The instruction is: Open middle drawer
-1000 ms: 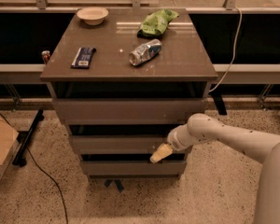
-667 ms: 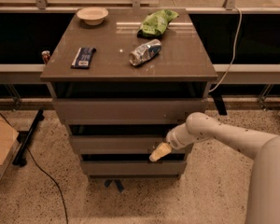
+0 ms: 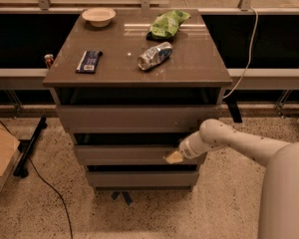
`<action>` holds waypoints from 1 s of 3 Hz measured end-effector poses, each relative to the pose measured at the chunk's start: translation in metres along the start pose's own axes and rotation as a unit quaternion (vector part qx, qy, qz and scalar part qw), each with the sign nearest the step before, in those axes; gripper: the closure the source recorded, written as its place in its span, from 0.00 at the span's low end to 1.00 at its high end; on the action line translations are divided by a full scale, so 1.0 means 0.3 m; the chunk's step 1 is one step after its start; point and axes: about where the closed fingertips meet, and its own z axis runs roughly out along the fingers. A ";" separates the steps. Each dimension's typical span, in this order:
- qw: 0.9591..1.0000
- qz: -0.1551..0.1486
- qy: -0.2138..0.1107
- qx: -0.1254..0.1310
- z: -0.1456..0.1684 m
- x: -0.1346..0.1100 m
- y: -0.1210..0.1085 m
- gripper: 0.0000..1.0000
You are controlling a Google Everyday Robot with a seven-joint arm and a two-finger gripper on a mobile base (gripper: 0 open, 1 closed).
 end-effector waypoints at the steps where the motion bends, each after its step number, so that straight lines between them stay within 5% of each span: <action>1: 1.000 0.000 0.000 0.000 -0.023 -0.015 0.003 0.78; 3: 1.000 0.000 0.000 0.000 -0.028 -0.018 0.004 0.39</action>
Offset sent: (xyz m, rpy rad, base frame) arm -0.1609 -0.0569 0.0860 -0.1770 0.0469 0.0356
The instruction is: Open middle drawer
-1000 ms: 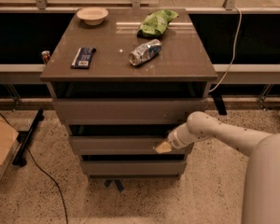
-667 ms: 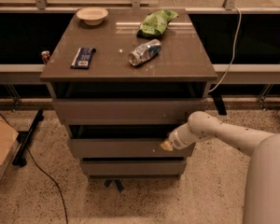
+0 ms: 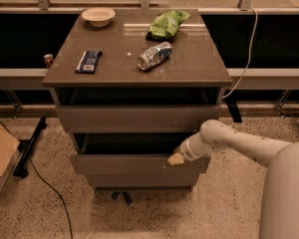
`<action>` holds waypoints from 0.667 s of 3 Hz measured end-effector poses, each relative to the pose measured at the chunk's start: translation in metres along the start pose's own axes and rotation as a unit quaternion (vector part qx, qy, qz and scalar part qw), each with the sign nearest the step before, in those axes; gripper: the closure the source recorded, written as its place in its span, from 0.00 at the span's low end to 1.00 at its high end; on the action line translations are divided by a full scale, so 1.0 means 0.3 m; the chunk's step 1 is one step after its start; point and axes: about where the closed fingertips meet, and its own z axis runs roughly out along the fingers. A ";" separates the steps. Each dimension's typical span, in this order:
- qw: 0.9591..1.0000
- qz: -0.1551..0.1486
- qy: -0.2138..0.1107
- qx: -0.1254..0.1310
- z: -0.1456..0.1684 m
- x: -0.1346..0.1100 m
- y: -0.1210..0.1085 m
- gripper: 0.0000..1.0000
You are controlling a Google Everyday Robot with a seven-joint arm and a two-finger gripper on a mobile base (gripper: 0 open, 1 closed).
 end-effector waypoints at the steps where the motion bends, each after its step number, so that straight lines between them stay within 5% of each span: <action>1: 1.000 0.000 0.000 0.000 0.000 0.000 0.000 0.16; 2: 1.000 0.000 0.001 -0.002 0.007 0.001 0.005 0.00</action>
Offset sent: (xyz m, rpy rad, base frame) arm 0.0000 0.0000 0.0000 0.0000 0.0000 0.0000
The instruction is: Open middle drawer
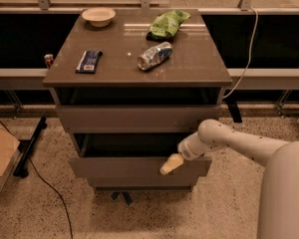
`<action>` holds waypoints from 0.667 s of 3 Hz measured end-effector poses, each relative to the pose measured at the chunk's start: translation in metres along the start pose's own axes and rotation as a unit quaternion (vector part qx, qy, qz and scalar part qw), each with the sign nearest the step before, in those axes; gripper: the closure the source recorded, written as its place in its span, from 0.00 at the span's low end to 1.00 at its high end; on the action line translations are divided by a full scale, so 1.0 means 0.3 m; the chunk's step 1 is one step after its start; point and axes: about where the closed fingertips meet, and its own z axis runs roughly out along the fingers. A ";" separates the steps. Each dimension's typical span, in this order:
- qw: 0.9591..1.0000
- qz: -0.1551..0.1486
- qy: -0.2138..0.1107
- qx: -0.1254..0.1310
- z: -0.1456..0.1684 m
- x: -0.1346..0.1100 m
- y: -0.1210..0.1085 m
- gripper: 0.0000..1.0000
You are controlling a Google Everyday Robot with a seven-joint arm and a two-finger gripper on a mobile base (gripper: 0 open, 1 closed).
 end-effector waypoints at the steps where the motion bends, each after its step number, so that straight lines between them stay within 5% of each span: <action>1: 1.000 -0.016 0.018 0.002 0.001 0.010 0.012 0.00; 2: 0.997 -0.050 0.051 -0.014 0.020 0.036 0.037 0.00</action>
Offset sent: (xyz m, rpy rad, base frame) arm -0.0250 0.0005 -0.0142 -0.1536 0.0571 0.2128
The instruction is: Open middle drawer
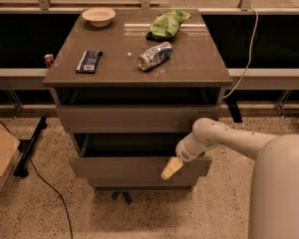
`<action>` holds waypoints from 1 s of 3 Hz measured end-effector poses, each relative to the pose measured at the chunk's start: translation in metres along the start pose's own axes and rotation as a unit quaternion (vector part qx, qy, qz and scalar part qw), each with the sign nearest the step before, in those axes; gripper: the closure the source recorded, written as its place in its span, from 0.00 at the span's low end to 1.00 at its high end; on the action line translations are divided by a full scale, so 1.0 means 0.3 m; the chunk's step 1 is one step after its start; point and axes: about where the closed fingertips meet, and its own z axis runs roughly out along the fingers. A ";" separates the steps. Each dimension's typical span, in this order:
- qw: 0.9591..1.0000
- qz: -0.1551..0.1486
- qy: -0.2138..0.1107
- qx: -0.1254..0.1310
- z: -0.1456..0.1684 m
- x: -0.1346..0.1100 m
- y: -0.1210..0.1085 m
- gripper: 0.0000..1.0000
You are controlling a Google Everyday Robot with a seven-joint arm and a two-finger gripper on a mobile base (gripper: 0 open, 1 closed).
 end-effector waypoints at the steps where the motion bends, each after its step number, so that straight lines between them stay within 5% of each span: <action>1: 0.998 -0.040 0.024 -0.035 0.018 0.029 0.027 0.00; 2: 0.991 -0.088 0.049 -0.084 0.014 0.088 0.084 0.19; 3: 0.987 -0.099 0.065 -0.108 -0.006 0.146 0.136 0.42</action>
Offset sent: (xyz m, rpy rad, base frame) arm -0.0585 -0.0178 -0.0139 -0.0483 0.1538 0.3973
